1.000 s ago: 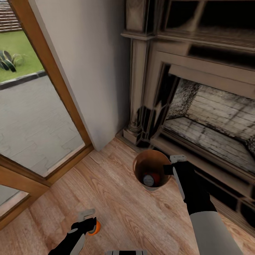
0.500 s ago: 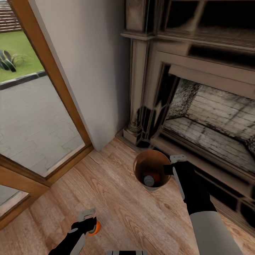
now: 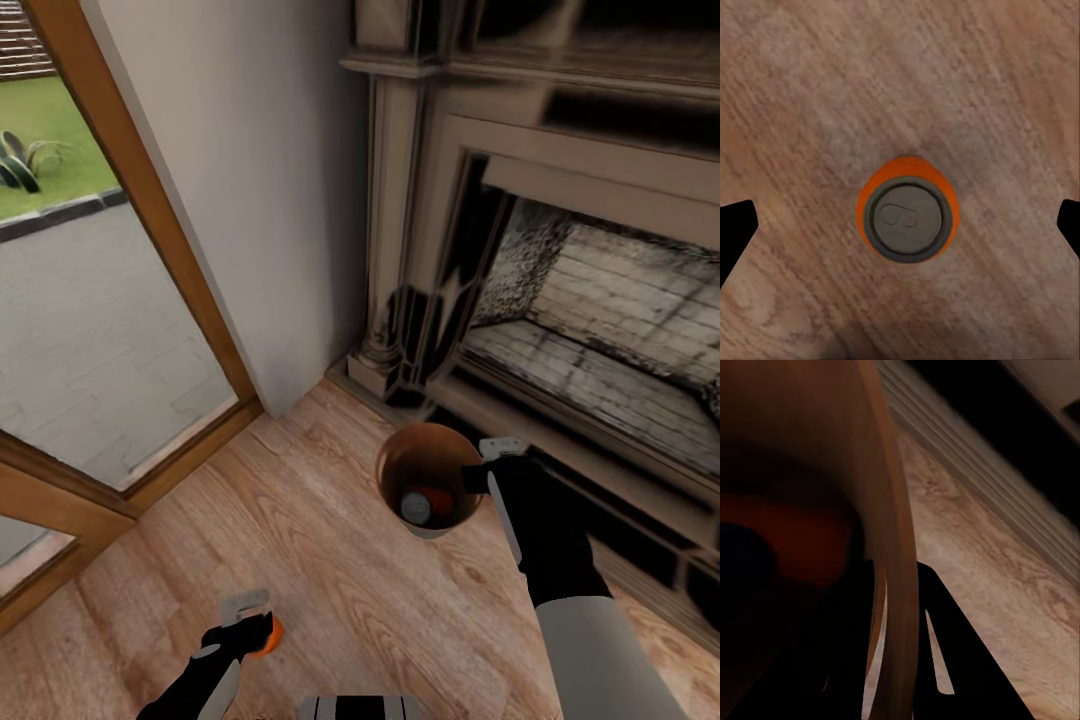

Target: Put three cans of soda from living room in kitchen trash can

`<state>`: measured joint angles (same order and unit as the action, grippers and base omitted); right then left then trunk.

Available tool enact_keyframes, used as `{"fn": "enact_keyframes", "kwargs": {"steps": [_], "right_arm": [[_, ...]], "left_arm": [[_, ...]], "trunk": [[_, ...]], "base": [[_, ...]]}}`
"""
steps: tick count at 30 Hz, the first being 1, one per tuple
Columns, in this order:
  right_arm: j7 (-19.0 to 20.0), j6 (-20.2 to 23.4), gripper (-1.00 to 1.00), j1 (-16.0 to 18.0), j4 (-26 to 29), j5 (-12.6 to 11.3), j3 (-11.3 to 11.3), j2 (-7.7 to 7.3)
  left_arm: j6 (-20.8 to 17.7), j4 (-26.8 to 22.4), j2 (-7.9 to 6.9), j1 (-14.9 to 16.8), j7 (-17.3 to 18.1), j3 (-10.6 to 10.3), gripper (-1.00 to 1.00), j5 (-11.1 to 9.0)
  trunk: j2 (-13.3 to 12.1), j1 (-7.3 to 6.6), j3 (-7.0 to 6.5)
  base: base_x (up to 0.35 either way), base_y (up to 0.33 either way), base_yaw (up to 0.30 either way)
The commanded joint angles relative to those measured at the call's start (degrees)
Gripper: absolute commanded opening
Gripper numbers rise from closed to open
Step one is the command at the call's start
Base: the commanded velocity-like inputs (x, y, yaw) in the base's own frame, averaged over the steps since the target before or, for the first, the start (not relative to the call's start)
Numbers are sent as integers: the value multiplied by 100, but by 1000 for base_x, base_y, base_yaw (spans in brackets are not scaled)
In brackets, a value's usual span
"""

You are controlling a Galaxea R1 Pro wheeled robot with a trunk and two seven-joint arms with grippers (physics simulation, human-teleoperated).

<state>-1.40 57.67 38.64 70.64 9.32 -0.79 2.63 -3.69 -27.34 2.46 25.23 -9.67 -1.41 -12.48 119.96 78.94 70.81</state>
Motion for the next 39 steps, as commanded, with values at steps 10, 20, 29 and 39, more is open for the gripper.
{"fn": "enact_keyframes", "kwargs": {"steps": [10, 20, 29, 39], "right_arm": [[26, -1, -100, 3, 3, -71, 0, 1], [26, -3, -100, 3, 3, -71, 0, 1], [26, -6, -100, 3, 3, -71, 0, 1], [26, -6, -100, 3, 3, -71, 0, 1]], "left_arm": [[0, 0, 0, 0, 0, 0, 100, 0], [0, 0, 0, 0, 0, 0, 100, 0], [0, 0, 0, 0, 0, 0, 100, 0], [0, 0, 0, 0, 0, 0, 100, 0]], "trunk": [[403, 219, 270], [523, 285, 412], [523, 285, 477], [523, 285, 565]], "base": [[0, 0, 0], [0, 0, 0], [87, 0, 0], [10, 0, 0]]}}
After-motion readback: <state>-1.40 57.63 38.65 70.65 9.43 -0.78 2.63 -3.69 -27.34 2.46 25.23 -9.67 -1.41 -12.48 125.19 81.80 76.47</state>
